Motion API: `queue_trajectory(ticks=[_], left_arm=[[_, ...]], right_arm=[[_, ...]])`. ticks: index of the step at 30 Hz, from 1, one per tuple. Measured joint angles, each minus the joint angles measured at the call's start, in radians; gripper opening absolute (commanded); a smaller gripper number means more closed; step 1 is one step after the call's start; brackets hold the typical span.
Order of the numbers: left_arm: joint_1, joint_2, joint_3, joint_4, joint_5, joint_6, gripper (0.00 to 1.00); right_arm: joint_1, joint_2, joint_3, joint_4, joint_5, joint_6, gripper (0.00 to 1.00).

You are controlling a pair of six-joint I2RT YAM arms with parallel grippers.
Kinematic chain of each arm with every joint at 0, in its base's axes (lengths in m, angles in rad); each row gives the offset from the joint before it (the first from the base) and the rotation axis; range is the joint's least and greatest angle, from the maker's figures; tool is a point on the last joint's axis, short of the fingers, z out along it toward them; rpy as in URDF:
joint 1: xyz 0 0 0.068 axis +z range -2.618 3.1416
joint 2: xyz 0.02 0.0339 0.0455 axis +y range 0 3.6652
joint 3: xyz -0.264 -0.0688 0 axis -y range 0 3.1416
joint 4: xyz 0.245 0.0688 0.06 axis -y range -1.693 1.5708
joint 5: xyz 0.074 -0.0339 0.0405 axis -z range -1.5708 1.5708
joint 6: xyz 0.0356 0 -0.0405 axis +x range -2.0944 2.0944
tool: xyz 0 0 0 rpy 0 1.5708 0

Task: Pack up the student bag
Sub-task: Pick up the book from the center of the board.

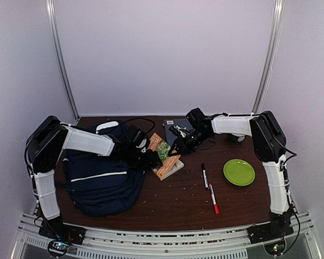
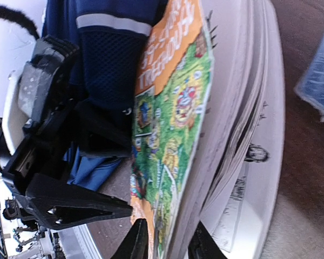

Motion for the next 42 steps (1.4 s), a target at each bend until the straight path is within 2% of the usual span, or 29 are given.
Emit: queue_trajectory(ticks=[5, 9, 12, 18, 34, 37, 41, 42], left_arm=[[0.0, 0.0, 0.0, 0.0, -0.001, 0.0, 0.74], [0.0, 0.0, 0.0, 0.0, -0.001, 0.0, 0.74], [0.0, 0.0, 0.0, -0.001, -0.002, 0.0, 0.74], [0.0, 0.0, 0.0, 0.0, -0.003, 0.001, 0.74], [0.0, 0.0, 0.0, 0.0, -0.004, 0.001, 0.74], [0.0, 0.0, 0.0, 0.0, -0.004, 0.001, 0.74], [0.0, 0.0, 0.0, 0.0, -0.008, 0.001, 0.74], [0.0, 0.0, 0.0, 0.001, -0.012, 0.001, 0.74]], right_arm=[[0.008, 0.003, 0.0, 0.007, -0.04, 0.006, 0.26], [0.008, 0.003, 0.001, 0.003, -0.038, 0.003, 0.35], [-0.002, 0.003, 0.001, -0.003, -0.023, 0.003, 0.34], [-0.032, -0.006, 0.001, -0.013, 0.006, 0.0, 0.26], [-0.007, -0.008, 0.013, -0.036, -0.013, 0.0, 0.34], [-0.007, -0.008, 0.019, -0.047, -0.012, -0.003, 0.23], [-0.011, -0.008, 0.023, -0.048, -0.009, 0.006, 0.01], [-0.016, -0.008, 0.022, -0.046, -0.013, 0.016, 0.0]])
